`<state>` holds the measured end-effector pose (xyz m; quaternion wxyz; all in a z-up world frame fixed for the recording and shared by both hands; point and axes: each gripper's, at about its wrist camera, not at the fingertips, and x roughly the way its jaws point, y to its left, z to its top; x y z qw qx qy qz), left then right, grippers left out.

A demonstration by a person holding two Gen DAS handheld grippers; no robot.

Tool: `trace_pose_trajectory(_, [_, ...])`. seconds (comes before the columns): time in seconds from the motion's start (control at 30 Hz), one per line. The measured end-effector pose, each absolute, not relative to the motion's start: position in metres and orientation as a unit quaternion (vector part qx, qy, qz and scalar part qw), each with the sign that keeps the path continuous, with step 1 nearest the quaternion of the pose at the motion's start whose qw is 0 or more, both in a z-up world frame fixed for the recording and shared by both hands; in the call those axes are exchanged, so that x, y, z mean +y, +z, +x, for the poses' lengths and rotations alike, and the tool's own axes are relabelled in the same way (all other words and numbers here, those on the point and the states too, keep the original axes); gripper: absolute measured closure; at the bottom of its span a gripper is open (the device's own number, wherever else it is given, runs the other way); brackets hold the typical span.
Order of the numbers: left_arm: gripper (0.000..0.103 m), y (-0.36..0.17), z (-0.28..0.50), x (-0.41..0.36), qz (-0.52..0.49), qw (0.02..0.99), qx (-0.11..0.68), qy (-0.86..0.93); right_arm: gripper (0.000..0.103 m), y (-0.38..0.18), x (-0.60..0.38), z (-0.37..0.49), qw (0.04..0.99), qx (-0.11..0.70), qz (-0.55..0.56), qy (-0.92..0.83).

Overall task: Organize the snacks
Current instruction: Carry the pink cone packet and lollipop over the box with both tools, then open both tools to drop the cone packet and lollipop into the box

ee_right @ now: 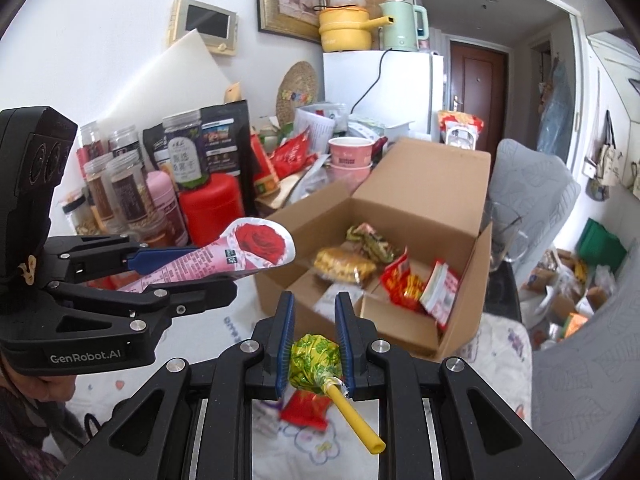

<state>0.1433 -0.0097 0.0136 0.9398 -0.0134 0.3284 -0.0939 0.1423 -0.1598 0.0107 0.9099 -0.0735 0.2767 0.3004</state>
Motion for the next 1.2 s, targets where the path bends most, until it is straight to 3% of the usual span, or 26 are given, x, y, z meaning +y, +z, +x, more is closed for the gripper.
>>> trace_pose_trajectory(0.67, [0.060, 0.038, 0.264, -0.009, -0.029, 0.955, 0.282, -0.081, 0.083, 0.031, -0.149, 0.260, 0.927, 0.257, -0.052, 0.269])
trace_pose_trajectory(1.2, [0.060, -0.005, 0.313, -0.011, -0.006, 0.941, 0.333, -0.056, 0.083, -0.004, -0.155, 0.314, 0.921, 0.309, -0.039, 0.235])
